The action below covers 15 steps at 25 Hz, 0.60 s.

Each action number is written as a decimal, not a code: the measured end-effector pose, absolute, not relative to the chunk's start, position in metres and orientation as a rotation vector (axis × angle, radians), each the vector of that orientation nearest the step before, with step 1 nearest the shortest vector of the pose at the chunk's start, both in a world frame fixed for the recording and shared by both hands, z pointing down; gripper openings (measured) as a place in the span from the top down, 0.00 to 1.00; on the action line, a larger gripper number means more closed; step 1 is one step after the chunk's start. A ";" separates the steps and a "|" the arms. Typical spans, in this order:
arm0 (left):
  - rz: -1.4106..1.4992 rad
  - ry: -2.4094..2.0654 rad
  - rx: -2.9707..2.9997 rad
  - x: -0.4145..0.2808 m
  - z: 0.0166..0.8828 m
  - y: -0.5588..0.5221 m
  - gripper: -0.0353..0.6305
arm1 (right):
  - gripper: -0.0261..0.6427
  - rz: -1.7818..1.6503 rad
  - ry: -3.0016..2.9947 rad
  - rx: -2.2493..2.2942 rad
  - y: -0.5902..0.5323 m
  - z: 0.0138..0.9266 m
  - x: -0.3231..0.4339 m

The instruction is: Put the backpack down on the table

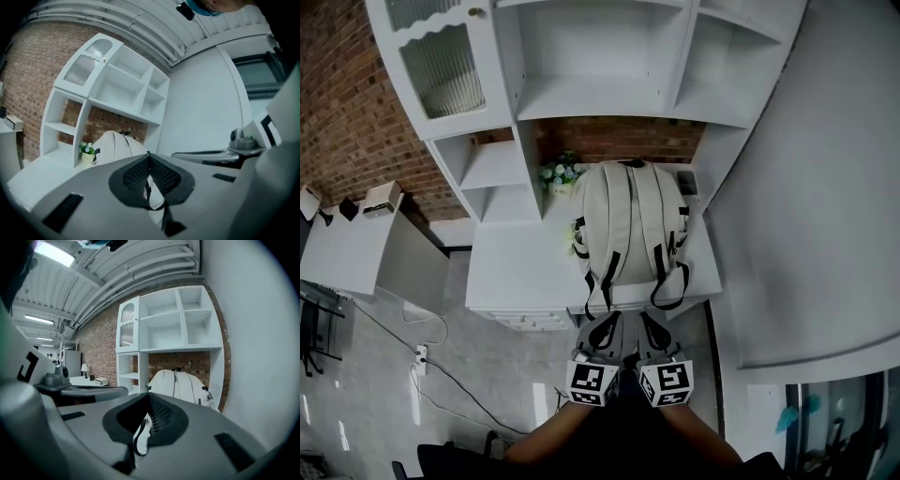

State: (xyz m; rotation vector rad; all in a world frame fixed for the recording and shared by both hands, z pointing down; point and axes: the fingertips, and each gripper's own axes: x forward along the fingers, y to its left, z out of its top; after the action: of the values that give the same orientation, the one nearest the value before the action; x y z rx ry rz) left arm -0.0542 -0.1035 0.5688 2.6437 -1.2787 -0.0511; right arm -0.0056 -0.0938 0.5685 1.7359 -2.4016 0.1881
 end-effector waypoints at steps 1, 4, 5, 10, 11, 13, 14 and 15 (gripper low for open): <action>-0.036 -1.280 2.644 -0.053 0.571 -0.102 0.92 | 0.93 0.193 -2.396 1.739 -0.093 0.572 -0.005; 0.009 -1.286 2.664 -0.049 0.573 -0.097 0.92 | 0.93 0.206 -2.385 1.758 -0.093 0.579 0.000; 0.014 -1.285 2.667 -0.047 0.573 -0.095 0.92 | 0.93 0.204 -2.382 1.767 -0.093 0.579 0.003; 0.007 -1.271 2.646 -0.040 0.570 -0.102 0.92 | 0.93 0.179 -2.390 1.803 -0.096 0.571 0.011; 0.010 -1.275 2.649 -0.040 0.569 -0.104 0.92 | 0.93 0.169 -2.400 1.798 -0.096 0.569 0.010; 0.018 -1.278 2.655 -0.039 0.568 -0.107 0.92 | 0.93 0.161 -2.420 1.790 -0.097 0.567 0.007; 0.023 -1.274 2.659 -0.038 0.567 -0.107 0.92 | 0.93 0.164 -2.423 1.792 -0.097 0.566 0.007; 0.028 -1.269 2.666 -0.036 0.567 -0.107 0.92 | 0.93 0.169 -2.422 1.797 -0.097 0.566 0.007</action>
State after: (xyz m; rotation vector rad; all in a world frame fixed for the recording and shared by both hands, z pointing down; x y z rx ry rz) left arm -0.0357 -0.1068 0.5666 2.6663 -1.2686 0.0277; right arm 0.0073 -0.0974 0.5660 1.7974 -2.4218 0.1688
